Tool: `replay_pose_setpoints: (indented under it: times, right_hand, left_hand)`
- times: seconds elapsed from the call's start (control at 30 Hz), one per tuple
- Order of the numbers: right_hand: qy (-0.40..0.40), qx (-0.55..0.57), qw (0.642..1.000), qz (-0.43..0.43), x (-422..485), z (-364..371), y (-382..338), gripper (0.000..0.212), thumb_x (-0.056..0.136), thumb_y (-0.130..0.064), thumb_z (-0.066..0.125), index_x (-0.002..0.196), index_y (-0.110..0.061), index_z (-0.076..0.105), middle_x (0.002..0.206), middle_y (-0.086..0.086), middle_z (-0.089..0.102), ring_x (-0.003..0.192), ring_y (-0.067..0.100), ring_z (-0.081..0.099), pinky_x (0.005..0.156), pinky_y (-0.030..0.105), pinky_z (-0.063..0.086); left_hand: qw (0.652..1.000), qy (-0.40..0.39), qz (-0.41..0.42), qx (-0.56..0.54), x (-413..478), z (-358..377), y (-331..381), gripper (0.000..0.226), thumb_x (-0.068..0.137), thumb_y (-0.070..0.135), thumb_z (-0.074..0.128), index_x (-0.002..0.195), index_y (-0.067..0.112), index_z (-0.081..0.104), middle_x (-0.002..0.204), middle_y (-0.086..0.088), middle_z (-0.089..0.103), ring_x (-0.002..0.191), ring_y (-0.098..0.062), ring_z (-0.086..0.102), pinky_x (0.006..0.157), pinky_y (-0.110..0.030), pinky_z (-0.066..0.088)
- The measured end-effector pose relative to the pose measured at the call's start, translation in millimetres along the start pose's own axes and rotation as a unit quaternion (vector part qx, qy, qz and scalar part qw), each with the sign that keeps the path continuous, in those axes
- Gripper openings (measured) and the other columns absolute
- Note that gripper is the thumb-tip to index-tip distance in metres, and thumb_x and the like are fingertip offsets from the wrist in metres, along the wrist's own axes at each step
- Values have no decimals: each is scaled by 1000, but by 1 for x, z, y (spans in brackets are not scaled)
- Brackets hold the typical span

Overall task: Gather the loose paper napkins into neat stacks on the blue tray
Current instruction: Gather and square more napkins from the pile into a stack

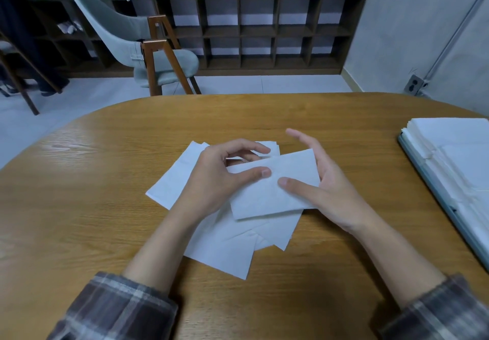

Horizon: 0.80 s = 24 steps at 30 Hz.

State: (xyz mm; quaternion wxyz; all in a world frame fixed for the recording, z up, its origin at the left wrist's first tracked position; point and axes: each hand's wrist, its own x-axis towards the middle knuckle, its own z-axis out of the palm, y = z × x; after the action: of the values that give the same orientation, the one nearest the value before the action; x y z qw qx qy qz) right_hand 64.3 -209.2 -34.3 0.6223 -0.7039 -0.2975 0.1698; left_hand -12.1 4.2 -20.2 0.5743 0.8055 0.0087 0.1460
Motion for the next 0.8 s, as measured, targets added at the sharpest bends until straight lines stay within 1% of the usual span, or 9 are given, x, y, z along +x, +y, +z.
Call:
replay_pose_setpoints:
  times: [0.17,0.27,0.33,0.43,0.5,0.53,0.6,0.67,0.8]
  right_hand:
    - [20,-66,997,-21,-2,4,-2,86,92,-16,80,153,-55,34,155,-35,39,143,-1,44,117,39,41]
    - [4,-32,999,-19,-1,4,-1,88,93,-14,79,153,-58,32,159,-16,44,142,21,51,116,57,43]
    - [-1,-23,999,-25,0,3,0,88,93,-13,79,152,-59,33,159,-8,47,142,27,52,115,61,43]
    - [6,-9,999,-46,0,2,0,85,93,-7,78,151,-55,38,153,-2,54,131,26,61,107,56,52]
    - [9,26,998,-61,-1,1,0,77,93,-1,76,149,-46,46,141,2,62,115,23,69,95,43,59]
    - [11,44,997,-65,-1,0,0,71,93,1,74,146,-40,51,132,2,66,109,21,71,89,37,60]
    - [20,63,996,-62,-1,-1,0,56,93,4,71,137,-29,61,118,-1,72,103,17,70,87,32,58]
    - [36,41,997,-57,0,-3,0,40,94,4,71,125,-21,70,118,-6,74,108,15,69,92,31,54]
    - [44,7,998,-37,0,-6,1,21,93,-3,74,108,-14,81,114,-5,79,114,12,71,97,25,52]
  left_hand:
    - [1000,7,6,21,0,-2,0,34,81,20,91,110,30,78,96,6,76,89,-20,72,78,-37,59]
    - [999,19,13,36,0,-3,-1,36,80,22,92,111,30,78,94,7,76,91,-12,71,78,-31,58]
    - [998,30,21,43,1,-2,-2,36,79,24,92,112,30,77,94,8,76,91,-9,70,80,-27,54]
    - [996,56,42,63,2,1,-5,36,82,33,88,115,30,75,112,14,74,102,-4,68,88,-23,51]
    - [998,32,15,54,2,0,-3,38,85,44,80,121,33,73,123,17,71,115,-1,66,95,-21,49]
    - [1000,15,-8,25,1,0,0,38,87,44,78,122,32,73,121,16,72,112,1,67,92,-19,50]
    - [998,9,-38,-40,1,-1,1,32,91,31,79,121,24,74,102,18,75,88,0,71,74,-15,52]
    - [996,39,-40,-64,1,0,-2,27,93,12,79,120,12,73,80,22,71,65,1,66,61,-11,48]
    - [994,86,-43,-60,3,0,-6,21,88,11,85,107,12,76,82,6,71,54,-8,59,60,-17,46]
